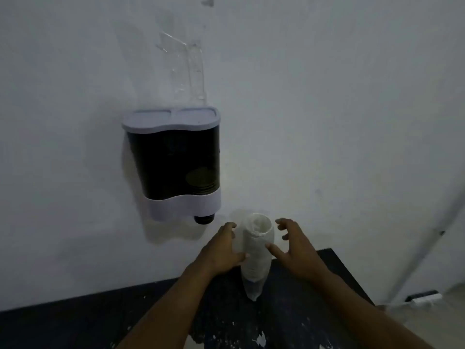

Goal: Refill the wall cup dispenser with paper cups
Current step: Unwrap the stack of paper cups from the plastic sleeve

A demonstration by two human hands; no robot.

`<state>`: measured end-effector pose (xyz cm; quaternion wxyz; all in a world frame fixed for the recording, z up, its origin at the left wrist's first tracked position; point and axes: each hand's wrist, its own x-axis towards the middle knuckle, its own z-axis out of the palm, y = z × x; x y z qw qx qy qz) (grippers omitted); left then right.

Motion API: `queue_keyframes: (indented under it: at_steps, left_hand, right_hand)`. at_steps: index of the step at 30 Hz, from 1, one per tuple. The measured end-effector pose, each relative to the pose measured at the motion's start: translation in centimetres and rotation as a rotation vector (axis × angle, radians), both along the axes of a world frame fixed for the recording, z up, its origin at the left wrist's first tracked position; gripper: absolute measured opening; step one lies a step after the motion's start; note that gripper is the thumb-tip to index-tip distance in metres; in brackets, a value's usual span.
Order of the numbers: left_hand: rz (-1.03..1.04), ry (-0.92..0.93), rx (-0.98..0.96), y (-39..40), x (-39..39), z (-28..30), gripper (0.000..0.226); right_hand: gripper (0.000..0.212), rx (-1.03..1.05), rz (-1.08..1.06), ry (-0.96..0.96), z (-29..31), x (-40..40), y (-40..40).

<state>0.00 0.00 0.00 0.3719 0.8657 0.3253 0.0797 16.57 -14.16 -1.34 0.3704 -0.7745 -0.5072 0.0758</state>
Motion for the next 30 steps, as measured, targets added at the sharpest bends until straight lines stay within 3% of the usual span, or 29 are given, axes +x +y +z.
queue_keyframes:
  at_steps: [3,6,9,15,26,30]
  left_hand:
    - [0.013,-0.032,-0.026,0.5,2.1,-0.2,0.086]
    - [0.050,-0.087,-0.083,0.7,4.1,-1.0,0.080]
    - [0.066,-0.071,-0.084,0.0,4.7,-2.3,0.070]
    - [0.117,-0.134,-0.065,-0.7,2.4,-3.9,0.072]
    - [0.115,-0.246,0.039,-3.6,-10.1,-2.7,0.084]
    - [0.129,-0.263,0.041,-5.2,-15.6,-3.9,0.079]
  right_hand:
    - [0.079,0.003,0.006,0.149,-0.5,0.1,2.0]
    - [0.055,0.035,0.015,0.301,-0.9,-0.7,3.7]
    - [0.058,0.063,-0.031,0.390,-2.1,-1.5,4.5]
    - [0.069,0.085,-0.056,0.398,-3.5,-3.1,4.4]
    - [0.054,0.154,0.219,0.381,-1.1,-13.5,1.4]
    - [0.061,0.121,0.286,0.369,-1.9,-18.1,-0.2]
